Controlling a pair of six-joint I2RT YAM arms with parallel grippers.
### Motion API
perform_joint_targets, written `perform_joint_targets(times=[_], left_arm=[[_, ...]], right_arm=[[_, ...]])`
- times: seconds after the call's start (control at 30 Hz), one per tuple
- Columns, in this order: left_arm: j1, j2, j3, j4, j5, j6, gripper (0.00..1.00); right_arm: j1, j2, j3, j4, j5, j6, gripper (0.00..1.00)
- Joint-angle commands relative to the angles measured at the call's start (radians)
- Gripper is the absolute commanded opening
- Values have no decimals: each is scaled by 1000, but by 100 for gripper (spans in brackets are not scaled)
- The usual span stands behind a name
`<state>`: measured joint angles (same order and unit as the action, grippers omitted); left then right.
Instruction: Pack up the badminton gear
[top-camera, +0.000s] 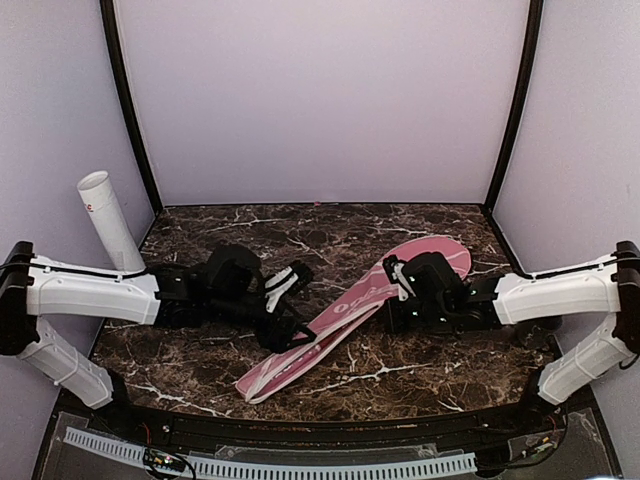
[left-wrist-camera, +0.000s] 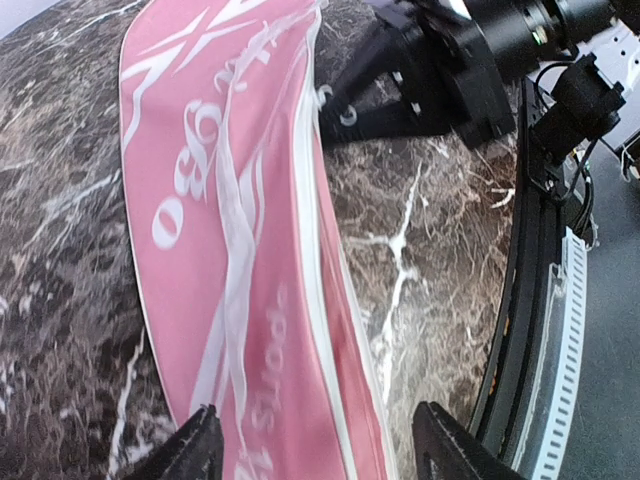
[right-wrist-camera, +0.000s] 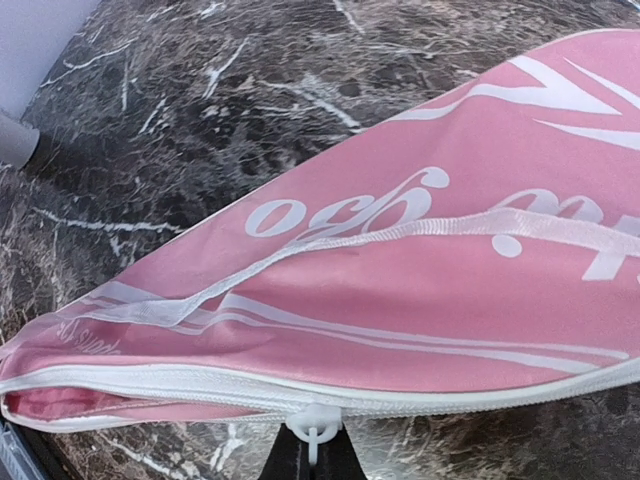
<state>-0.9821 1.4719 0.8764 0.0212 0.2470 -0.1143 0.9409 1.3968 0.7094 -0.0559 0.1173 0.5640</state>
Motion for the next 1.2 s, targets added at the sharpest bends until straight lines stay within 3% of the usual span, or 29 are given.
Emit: perform_joint_targets(times=[0.0,0.3,0.53,0.7,0.87,1.03,1.17], left_arm=[[-30,-169,-147,-85,-63,-59,69],[-77,-341,-370,-114,-94,-157,73],[-131,-299,-398,-61,-81,-168,72],[-165,-238,-385,-61,-174,-136,72],[-188,-184,-363,-64,-196,-106,61],[-199,-150,-348,-56,-225,-87,34],[-203,-132,-339,-34,-232,-72,18]], right_arm=[[-60,-5,13,30,36,26,0],[-164,49,24,56,-2,14,0],[-178,65,32,56,-8,14,0],[-183,67,25,59,-13,18,0],[-188,65,20,56,-15,19,0],[-189,65,19,55,-16,11,0],[-190,63,22,52,-70,-52,0]])
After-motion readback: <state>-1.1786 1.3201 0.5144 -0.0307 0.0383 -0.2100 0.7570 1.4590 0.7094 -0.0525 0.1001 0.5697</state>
